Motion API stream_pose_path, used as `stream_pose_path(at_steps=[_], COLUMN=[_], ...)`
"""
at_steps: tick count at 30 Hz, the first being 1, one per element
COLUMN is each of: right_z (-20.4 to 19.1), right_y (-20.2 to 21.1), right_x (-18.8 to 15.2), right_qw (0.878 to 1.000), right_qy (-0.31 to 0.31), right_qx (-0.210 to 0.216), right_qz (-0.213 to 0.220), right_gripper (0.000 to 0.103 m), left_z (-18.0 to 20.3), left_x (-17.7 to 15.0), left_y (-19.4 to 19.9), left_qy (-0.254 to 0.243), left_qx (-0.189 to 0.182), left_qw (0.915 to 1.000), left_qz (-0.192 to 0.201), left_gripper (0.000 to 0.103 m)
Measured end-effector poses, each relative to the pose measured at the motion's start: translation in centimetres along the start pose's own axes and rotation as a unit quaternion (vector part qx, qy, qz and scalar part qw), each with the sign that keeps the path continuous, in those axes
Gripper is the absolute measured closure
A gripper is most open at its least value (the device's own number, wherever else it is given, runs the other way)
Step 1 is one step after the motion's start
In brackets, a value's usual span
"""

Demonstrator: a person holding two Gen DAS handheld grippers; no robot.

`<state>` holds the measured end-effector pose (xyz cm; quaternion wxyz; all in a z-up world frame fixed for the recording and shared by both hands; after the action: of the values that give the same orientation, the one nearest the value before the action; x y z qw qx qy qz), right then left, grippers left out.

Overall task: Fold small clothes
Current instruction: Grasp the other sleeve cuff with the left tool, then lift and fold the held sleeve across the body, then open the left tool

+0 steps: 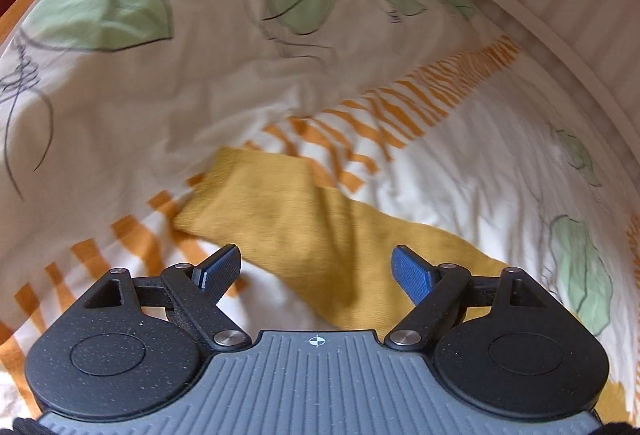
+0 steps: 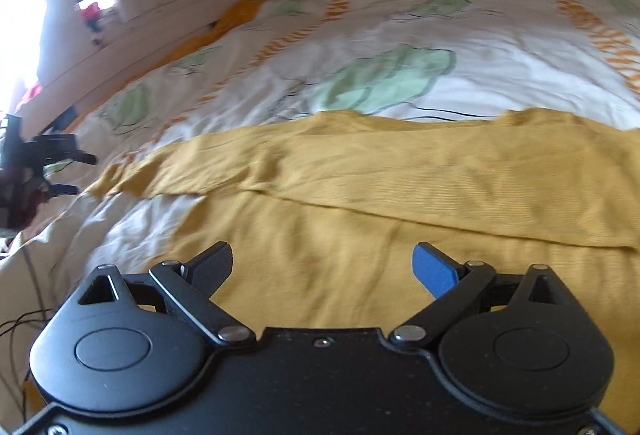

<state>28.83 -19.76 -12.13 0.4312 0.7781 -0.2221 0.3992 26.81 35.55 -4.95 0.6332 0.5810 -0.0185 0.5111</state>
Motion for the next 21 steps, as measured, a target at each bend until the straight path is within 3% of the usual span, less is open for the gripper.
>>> stream_pose_path(at_steps=[6,13,16,19,21], right_z=[-0.9,0.1,0.1,0.0,0.0], right_y=[0.2,-0.5,-0.7,-0.7,-0.7], right_x=[0.0,-0.1,-0.3,-0.4,-0.4], right_qw=[1.0,1.0,1.0,1.0,1.0], right_qy=[0.0,-0.03,-0.029,-0.026,-0.023], right_qx=[0.015,0.004,0.002,0.002,0.0], right_qz=[0.008,-0.005,-0.008,-0.009,-0.01], right_gripper=[0.005,0.005,0.005,0.005,0.005], left_z=[-2.6,-3.4,-3.1,-2.8,-1.9], left_x=[0.0,1.0,1.4,1.5,1.5], left_y=[-1.8,-3.7,-4.1,-3.7,-3.1], left_qy=[0.033,0.07,0.068,0.073,0.068], left_qx=[0.016,-0.004,0.01,0.004,-0.003], left_qw=[0.9993,0.9974,0.9973,0.9964,0.9957], left_qz=[-0.008,0.015,0.024,0.045,0.063], left_gripper=[0.021,0.024,0.064,0.097,0.097])
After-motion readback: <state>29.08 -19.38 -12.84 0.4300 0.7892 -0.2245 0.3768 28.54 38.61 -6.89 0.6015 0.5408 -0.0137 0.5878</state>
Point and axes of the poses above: each gripper's, at about its wrist camera, not at the fingertips, and y roughly against the way its jaws point, z to its right, x to its top, the point moved 2 cm from there along -y, roughly the way its jaws point, and after that the axes turned 4 degrees about z, right-handed, at the moved point
